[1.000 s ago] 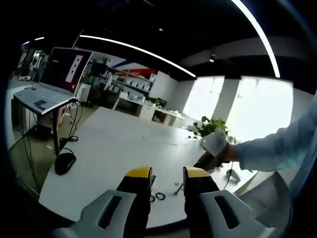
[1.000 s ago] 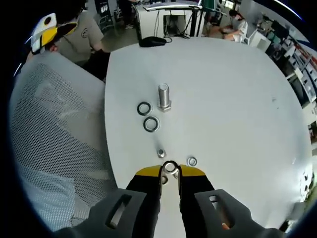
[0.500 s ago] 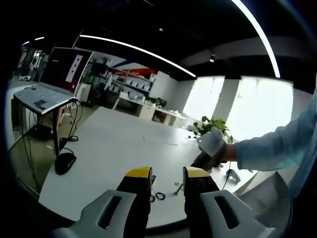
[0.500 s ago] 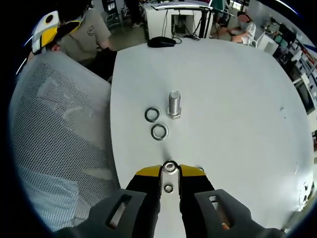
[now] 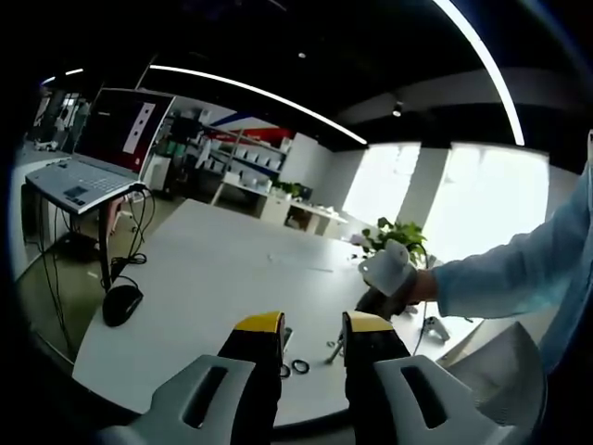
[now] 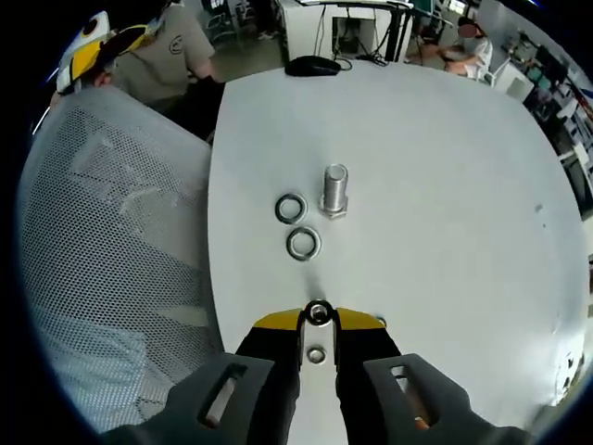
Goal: Place the washer onto the threaded stud by aligning its center hole with the stud, sliding it down to the base, and recovering from edge contact or off-axis alignment until the washer reaches the visible bottom stop.
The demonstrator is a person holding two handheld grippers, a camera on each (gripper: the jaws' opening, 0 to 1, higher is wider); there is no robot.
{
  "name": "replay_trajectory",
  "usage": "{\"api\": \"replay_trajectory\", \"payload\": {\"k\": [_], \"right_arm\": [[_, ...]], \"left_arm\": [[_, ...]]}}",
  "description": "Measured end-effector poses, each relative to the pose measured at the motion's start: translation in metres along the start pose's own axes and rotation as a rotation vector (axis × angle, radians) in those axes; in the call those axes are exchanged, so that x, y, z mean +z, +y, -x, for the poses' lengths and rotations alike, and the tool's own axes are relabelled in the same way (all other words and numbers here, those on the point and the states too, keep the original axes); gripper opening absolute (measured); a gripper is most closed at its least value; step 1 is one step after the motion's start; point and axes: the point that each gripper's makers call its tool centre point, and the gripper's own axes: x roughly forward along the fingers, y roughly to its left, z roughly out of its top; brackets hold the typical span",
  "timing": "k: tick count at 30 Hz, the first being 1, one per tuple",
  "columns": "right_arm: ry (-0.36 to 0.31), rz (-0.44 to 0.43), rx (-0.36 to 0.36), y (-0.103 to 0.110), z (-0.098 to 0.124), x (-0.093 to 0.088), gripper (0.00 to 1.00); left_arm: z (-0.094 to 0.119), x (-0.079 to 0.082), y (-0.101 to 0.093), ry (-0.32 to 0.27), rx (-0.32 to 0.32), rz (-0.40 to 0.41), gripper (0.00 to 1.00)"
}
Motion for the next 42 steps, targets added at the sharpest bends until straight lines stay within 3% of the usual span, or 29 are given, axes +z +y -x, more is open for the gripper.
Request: {"api": "replay_trajectory", "payload": {"k": [28,39,42], "right_arm": [[-0.029,-0.027,-0.006,-0.0024,0.0015,-0.0043,0.13],[-0.01,0.003,-0.008,-0.0031,0.0003,-0.0009,0.13],[0.028,0.03,-0.021,-0.0042,-0.001,-0.0045,0.13]], "left_arm": [[-0.0001,-0.0001,0.0012,-0.003,0.009,0.004,0.23],[0.0002,0.0004,0.0013,-0.008,0.012,0.006,0.23],[0.0002,0.0004,0.0014,-0.007,0.013,0.006,0.23]]}}
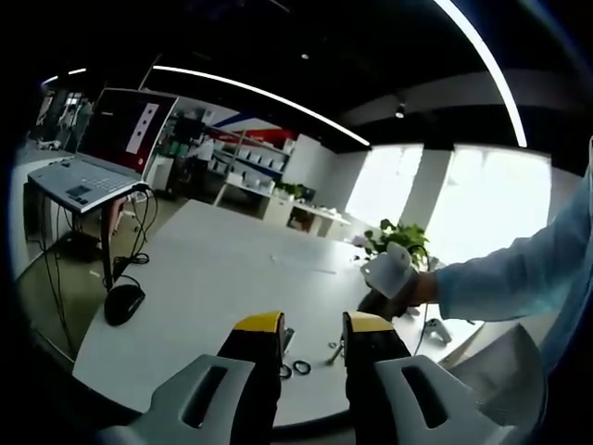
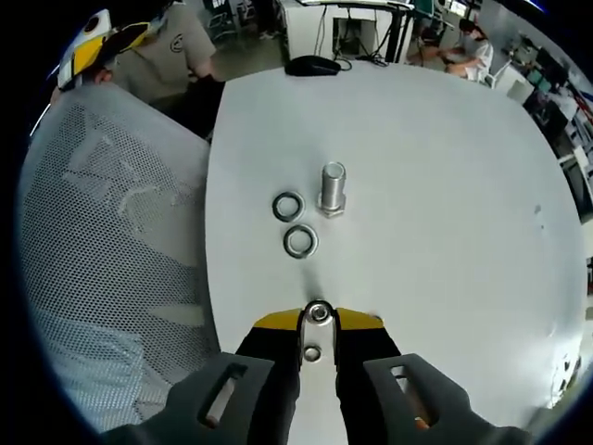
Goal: Place the washer onto the threaded stud by aligning its center hole with the stud, sliding it down to the base, and recovering from edge contact or off-axis alignment until the washer reaches the visible bottom stop.
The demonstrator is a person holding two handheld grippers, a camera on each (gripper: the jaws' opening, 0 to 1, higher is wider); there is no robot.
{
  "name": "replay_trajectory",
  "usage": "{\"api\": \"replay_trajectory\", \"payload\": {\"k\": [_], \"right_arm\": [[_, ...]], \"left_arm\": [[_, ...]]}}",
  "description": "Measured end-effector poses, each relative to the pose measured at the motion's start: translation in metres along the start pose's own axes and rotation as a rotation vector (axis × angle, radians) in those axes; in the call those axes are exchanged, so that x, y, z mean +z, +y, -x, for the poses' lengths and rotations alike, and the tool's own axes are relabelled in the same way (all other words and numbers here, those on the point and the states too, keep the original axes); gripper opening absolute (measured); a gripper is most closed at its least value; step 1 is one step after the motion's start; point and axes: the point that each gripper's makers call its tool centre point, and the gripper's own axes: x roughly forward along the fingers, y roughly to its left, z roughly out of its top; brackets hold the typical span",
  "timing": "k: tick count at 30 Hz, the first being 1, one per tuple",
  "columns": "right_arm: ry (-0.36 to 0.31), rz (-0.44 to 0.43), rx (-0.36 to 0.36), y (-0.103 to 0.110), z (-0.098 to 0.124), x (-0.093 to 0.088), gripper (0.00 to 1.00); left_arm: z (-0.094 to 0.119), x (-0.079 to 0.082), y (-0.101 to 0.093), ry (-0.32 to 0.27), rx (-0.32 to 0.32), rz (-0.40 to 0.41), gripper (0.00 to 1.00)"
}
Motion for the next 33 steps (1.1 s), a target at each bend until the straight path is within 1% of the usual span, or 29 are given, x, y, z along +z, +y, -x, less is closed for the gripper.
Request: {"api": "replay_trajectory", "payload": {"k": [5,10,21,33], "right_arm": [[0.001,0.015,0.006,0.003,-0.002,0.001,0.13],[0.019,0.025,0.008,0.004,-0.007,-0.001,0.13],[0.029,0.032,0.021,0.006,-0.018,-0.002,0.13],[0.052,0.029,0.049,0.01,-0.035,-0.01,0.13]], "left_arm": [[0.0,0.0,0.0,-0.002,0.001,0.001,0.23],[0.001,0.0,0.0,-0.002,0.001,0.001,0.23],[0.001,0.001,0.001,-0.004,0.002,0.001,0.23],[0.001,0.001,0.0,-0.009,0.002,0.004,0.23]]}}
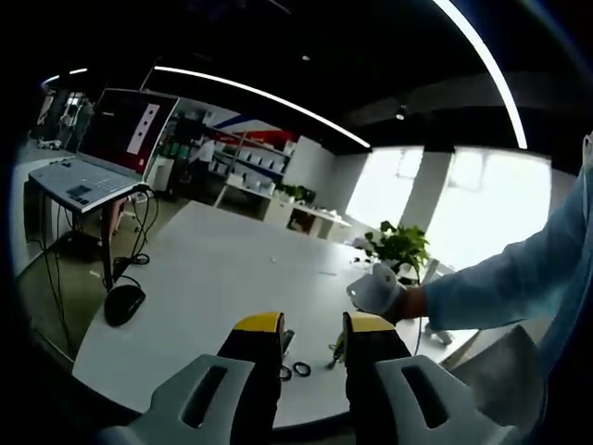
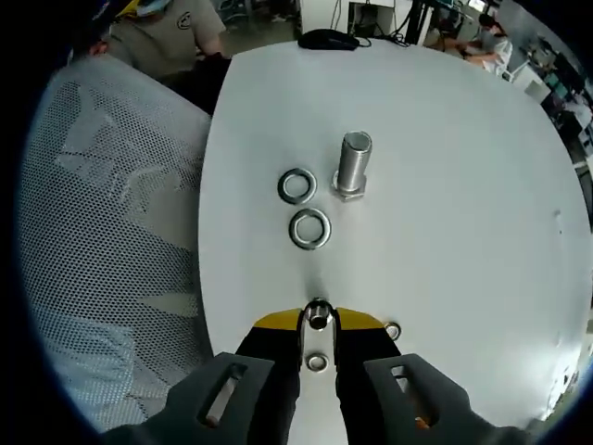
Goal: Place the washer onto the threaded stud by aligning its center hole with the stud, sliding it down to the base, and recovering from edge contact or off-axis alignment until the washer reaches the visible bottom stop.
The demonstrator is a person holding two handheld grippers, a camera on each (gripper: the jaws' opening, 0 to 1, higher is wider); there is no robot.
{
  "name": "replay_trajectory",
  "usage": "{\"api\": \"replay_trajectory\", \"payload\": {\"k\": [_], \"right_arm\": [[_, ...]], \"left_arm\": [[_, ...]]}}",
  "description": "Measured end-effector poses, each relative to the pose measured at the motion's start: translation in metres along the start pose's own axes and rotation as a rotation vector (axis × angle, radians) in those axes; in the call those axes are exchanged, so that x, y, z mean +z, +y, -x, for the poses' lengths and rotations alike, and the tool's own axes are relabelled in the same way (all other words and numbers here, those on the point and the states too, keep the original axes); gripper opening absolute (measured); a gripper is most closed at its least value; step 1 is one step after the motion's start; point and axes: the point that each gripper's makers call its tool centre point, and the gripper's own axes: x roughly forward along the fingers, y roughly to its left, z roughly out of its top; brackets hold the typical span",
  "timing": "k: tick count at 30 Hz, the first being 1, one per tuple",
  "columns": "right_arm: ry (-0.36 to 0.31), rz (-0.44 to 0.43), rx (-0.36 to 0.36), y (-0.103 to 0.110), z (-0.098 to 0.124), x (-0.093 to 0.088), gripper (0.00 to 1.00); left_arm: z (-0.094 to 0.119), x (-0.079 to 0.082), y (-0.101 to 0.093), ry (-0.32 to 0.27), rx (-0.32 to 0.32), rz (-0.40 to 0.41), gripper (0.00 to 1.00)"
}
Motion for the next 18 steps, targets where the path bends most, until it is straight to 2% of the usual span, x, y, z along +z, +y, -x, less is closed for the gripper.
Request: {"api": "replay_trajectory", "payload": {"k": [10,18], "right_arm": [[0.018,0.01,0.028,0.002,-0.014,-0.001,0.13],[0.012,0.005,0.033,0.002,-0.017,-0.002,0.13]], "left_arm": [[0.0,0.0,0.0,-0.001,0.001,0.002,0.23],[0.0,0.002,0.001,-0.011,0.002,0.007,0.24]]}}
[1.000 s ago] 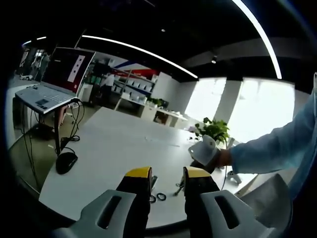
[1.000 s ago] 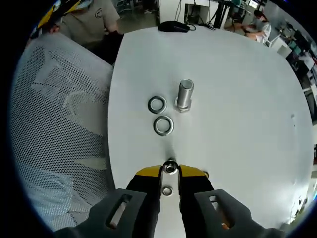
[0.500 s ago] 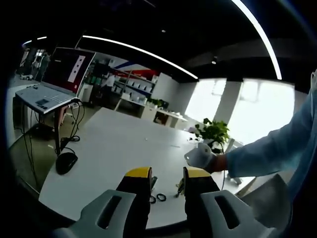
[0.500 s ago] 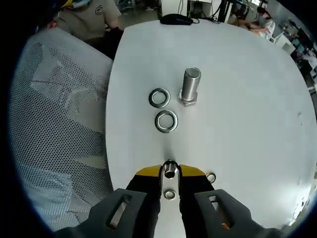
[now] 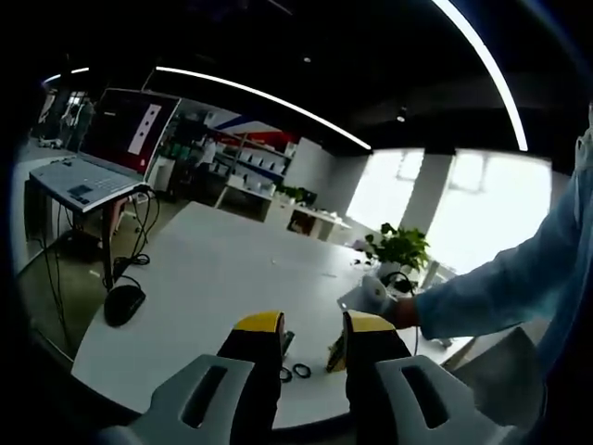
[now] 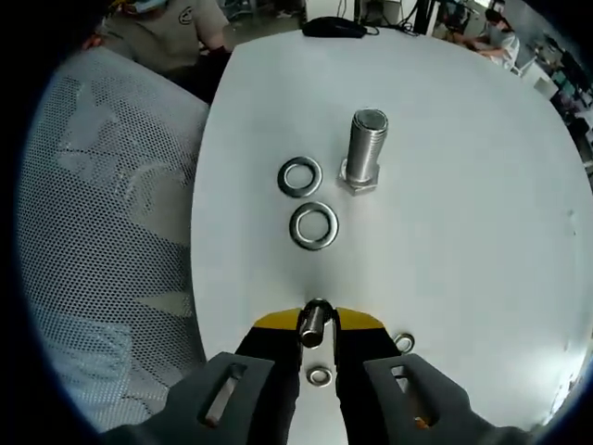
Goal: Place the washer onto the threaded stud by aligning its center hole with the stud, sliding it down to the base, and recovering from edge contact or off-axis alignment until the washer reaches the visible bottom stop.
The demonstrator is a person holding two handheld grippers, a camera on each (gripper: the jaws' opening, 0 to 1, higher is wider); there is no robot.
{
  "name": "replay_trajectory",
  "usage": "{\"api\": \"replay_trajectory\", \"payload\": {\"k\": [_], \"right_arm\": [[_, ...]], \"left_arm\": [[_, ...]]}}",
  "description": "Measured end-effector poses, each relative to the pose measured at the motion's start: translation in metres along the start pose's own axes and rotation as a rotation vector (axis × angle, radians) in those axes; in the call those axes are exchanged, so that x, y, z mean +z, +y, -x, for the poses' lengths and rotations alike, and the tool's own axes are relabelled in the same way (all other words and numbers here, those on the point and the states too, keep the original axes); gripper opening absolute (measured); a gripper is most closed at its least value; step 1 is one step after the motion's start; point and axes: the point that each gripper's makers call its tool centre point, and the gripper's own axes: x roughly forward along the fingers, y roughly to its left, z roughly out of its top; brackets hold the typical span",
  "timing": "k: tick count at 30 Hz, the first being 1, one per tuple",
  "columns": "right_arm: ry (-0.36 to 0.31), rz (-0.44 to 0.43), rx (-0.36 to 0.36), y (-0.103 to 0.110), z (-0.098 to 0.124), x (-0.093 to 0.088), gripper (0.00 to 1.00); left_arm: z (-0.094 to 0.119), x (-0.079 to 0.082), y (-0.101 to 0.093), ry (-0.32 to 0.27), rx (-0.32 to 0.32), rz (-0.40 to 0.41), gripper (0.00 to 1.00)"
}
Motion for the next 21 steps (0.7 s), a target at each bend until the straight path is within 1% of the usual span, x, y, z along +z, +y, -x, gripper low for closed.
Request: {"api": "replay_trajectory", "payload": {"k": [6,7,9,12,13,14,18,21], "right_arm": [[-0.005,-0.002,0.0,0.001,-0.001,-0.001,0.14],[-0.006,-0.013,0.007,0.002,-0.001,-0.002,0.14],[0.012,-0.033,0.027,0.006,-0.003,-0.006,0.15],[-0.013,-0.055,0.004,0.002,-0.002,-0.003,0.21],[-0.032,-0.104,0.021,0.004,-0.001,-0.002,0.23],[-0.041,-0.123,0.039,0.006,-0.001,-0.001,0.24],[-0.044,-0.113,0.026,0.006,0.008,-0.006,0.24],[-0.072,-0.143,0.029,0.007,0.019,-0.006,0.27]], "left_arm": [[0.0,0.0,0.0,-0.002,0.0,0.001,0.24],[0.0,0.0,0.0,-0.002,0.0,0.001,0.24],[0.0,0.0,0.0,-0.003,0.001,0.002,0.24],[0.0,0.0,0.0,-0.002,0.001,0.002,0.24],[0.0,0.0,0.0,-0.002,0.002,0.002,0.24],[0.0,0.0,0.0,-0.001,0.002,0.002,0.24],[0.0,0.0,0.0,0.0,0.002,0.001,0.24],[0.0,0.0,0.0,0.002,0.001,0.001,0.24]]}}
